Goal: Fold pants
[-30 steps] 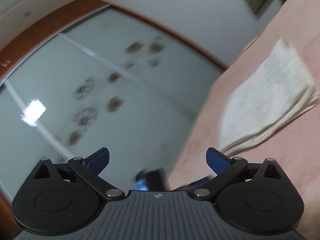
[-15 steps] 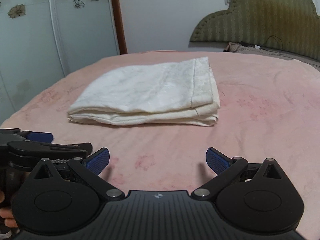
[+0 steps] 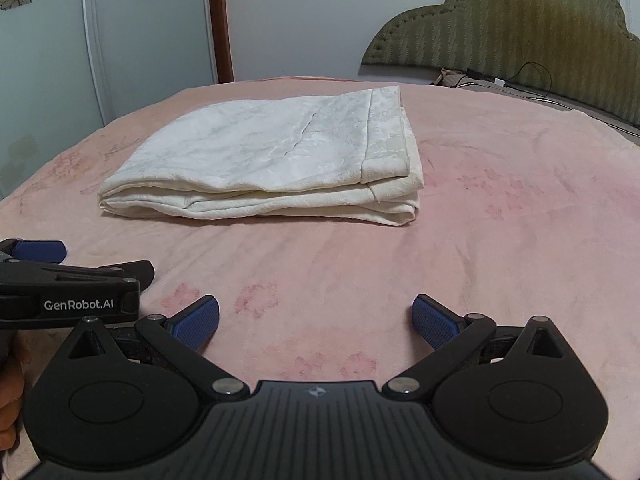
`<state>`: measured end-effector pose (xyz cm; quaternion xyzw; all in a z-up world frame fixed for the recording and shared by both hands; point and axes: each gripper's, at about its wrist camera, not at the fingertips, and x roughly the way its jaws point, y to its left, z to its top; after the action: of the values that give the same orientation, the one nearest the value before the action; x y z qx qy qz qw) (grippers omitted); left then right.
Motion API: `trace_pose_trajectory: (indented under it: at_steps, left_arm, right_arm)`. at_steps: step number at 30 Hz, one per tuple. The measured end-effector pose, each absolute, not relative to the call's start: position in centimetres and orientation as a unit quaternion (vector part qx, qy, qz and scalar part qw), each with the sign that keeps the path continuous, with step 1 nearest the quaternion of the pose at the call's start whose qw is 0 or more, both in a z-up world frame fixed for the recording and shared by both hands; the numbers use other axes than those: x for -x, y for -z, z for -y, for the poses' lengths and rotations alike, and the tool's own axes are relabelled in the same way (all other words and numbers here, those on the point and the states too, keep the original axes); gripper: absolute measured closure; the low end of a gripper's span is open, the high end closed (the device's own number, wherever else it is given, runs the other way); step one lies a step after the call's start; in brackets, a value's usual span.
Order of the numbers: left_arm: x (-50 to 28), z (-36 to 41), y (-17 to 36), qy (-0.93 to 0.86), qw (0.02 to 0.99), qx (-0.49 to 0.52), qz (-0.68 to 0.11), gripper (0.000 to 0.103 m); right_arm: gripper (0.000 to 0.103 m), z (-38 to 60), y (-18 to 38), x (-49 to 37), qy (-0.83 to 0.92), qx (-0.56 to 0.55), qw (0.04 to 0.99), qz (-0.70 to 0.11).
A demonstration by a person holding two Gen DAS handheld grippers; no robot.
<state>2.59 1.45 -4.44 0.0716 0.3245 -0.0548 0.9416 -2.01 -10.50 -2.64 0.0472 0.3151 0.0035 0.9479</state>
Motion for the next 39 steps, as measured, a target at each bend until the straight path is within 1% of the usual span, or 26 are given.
trace_pose_trajectory:
  at_steps: [14,16,20,24,27,39]
  left_arm:
    - [-2.5,-1.7,4.6,0.059,0.944,-0.065,-0.319,0.000]
    - [-2.4,-1.9,4.5,0.063,0.946,-0.062,-0.313,0.002]
    - [-2.3,-2.2,4.2,0.064,0.951,-0.061,-0.297,0.001]
    - [-3.2,-2.4,4.7,0.065,0.942,-0.053,-0.325,0.000]
    - [-3.2,-2.3,4.8,0.065,0.941,-0.054,-0.326,0.000]
    - [-3.1,-2.4,4.8,0.065,0.941,-0.048,-0.328,0.000]
  right_arm:
    - [0.000,10.8,2.8,1.9,-0.005,-0.059,0.947,-0.316]
    - [0.000,10.9,2.9,1.9,-0.005,-0.060,0.947,-0.317]
    - [0.000,10.8,2.9,2.0,-0.001,-0.061,0.948,-0.313]
    - [0.000,10.6,3.0,1.8,0.006,-0.054,0.946,-0.319]
    - [0.000,10.1,3.0,1.6,0.012,-0.036,0.945,-0.325]
    - [0.000,10.1,3.1,1.6,0.010,-0.039,0.945,-0.325]
